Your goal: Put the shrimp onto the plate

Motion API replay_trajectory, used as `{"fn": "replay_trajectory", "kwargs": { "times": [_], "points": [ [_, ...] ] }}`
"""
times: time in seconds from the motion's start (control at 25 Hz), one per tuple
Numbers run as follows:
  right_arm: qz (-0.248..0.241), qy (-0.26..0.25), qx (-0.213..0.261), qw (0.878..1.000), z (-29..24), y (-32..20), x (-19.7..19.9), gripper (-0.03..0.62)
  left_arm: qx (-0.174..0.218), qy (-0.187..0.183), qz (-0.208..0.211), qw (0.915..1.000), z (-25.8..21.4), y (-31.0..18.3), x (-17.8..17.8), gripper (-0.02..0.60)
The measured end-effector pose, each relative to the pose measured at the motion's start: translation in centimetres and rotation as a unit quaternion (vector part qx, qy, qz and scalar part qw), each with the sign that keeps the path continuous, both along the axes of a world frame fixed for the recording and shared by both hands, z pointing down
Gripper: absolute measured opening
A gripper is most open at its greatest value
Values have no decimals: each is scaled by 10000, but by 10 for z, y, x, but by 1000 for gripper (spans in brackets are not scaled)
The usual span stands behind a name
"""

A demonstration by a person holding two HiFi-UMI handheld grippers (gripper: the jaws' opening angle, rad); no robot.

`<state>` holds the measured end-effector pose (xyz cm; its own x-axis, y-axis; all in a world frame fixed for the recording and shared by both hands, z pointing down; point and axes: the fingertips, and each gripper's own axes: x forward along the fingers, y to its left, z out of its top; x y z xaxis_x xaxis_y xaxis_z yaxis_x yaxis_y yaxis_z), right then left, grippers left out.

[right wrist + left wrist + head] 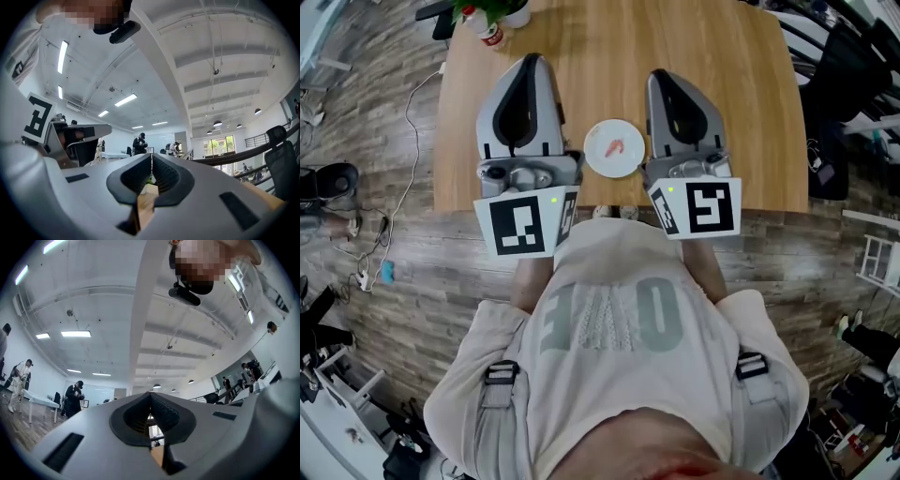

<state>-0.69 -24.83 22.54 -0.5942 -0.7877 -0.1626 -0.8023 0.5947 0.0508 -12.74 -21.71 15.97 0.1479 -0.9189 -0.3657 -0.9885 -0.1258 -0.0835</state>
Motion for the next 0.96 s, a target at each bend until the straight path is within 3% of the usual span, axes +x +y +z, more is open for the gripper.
{"fn": "replay_trajectory", "kwargs": {
  "times": [0.56, 0.96],
  "points": [
    [-33, 65, -15, 10000, 1, 0, -4, 25, 246, 15, 21, 9997, -7, 4, 3, 9],
    [-36, 79, -81, 9999, 6, -1, -5, 25, 68, -76, 56, 9999, 1, -2, 5, 9]
  ]
}}
